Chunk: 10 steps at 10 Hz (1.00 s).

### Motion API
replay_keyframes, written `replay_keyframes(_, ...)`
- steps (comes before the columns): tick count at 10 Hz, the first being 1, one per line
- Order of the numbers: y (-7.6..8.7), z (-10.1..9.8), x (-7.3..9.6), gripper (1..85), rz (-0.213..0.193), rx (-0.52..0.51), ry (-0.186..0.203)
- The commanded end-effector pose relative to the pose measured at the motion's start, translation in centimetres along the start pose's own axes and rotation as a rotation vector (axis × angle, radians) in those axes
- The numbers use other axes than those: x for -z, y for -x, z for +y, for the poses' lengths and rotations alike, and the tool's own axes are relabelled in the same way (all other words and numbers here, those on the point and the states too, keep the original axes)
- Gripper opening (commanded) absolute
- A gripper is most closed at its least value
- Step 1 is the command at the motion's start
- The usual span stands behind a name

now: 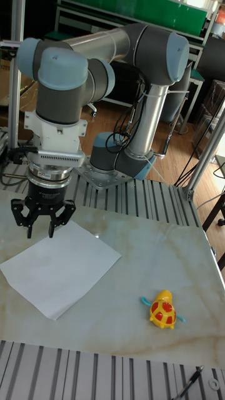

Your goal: Flip over and spread out the paper that is laid flat on the table

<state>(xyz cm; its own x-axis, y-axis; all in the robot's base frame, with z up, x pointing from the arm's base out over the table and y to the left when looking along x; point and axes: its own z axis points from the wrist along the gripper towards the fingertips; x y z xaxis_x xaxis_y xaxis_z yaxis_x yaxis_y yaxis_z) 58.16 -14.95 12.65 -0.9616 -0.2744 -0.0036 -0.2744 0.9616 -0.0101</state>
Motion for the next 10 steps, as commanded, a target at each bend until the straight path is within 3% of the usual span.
replay_keyframes(1, 0.8, -0.4, -0.3, 47.0, -0.014, -0.049, 0.02)
replay_keyframes(3, 0.7, -0.3, -1.4, 46.7, -0.027, -0.037, 0.039)
replay_keyframes(5, 0.7, 1.4, -0.7, 50.7, -0.046, -0.054, 0.052)
replay_keyframes(6, 0.7, 1.3, -0.7, 51.0, -0.045, -0.079, 0.051)
replay_keyframes(7, 0.6, 0.7, -0.7, 50.0, -0.042, -0.095, 0.025)
replay_keyframes(10, 0.5, -0.3, -1.0, 49.3, -0.032, -0.081, 0.019)
